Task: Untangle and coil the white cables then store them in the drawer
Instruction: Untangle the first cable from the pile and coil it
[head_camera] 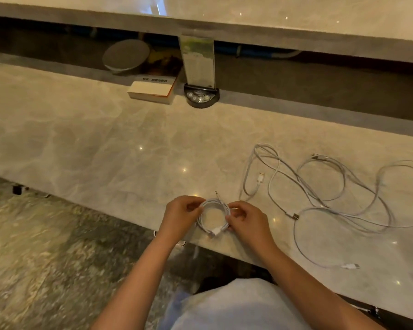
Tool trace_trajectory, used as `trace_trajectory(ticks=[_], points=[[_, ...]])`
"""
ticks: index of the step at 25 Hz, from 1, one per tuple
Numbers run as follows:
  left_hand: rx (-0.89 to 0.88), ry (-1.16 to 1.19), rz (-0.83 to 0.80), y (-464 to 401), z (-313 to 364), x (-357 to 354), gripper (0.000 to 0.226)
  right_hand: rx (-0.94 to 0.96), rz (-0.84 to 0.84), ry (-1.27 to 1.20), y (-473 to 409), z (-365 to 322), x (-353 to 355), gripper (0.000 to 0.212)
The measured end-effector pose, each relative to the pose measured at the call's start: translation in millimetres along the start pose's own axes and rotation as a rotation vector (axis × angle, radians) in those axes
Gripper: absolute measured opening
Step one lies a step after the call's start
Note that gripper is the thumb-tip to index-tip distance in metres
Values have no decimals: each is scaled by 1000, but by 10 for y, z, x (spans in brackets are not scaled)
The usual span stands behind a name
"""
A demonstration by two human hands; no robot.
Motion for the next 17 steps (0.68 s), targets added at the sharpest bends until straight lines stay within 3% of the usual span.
trace_trajectory(ticks=[4, 7, 10, 12, 17], points=[[-79, -96, 55, -74, -60, -60, 23, 157, 43, 321, -102, 72, -76, 19], [-252, -194, 51, -92, -139, -89, 25, 275, 74, 477, -52, 115, -108, 31], [-409, -296, 82, -77, -255, -147, 29, 625, 133, 884, -8, 251, -154, 42], [-474, -326, 92, -31, -317, -178, 33, 767, 82, 974, 22, 371, -131, 36], [-614, -445, 14, 7, -366, -146, 46, 736, -50, 1037, 53, 461, -43, 46]])
Point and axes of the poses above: each hand's wrist, its own y-axis away from the middle knuckle, its own x-axis out of the back of the hand, z = x × y, the point moved 1 cm from there along -y, towards the middle knuckle, and after that the axes turned 6 degrees about x, right-handed, at the moved point
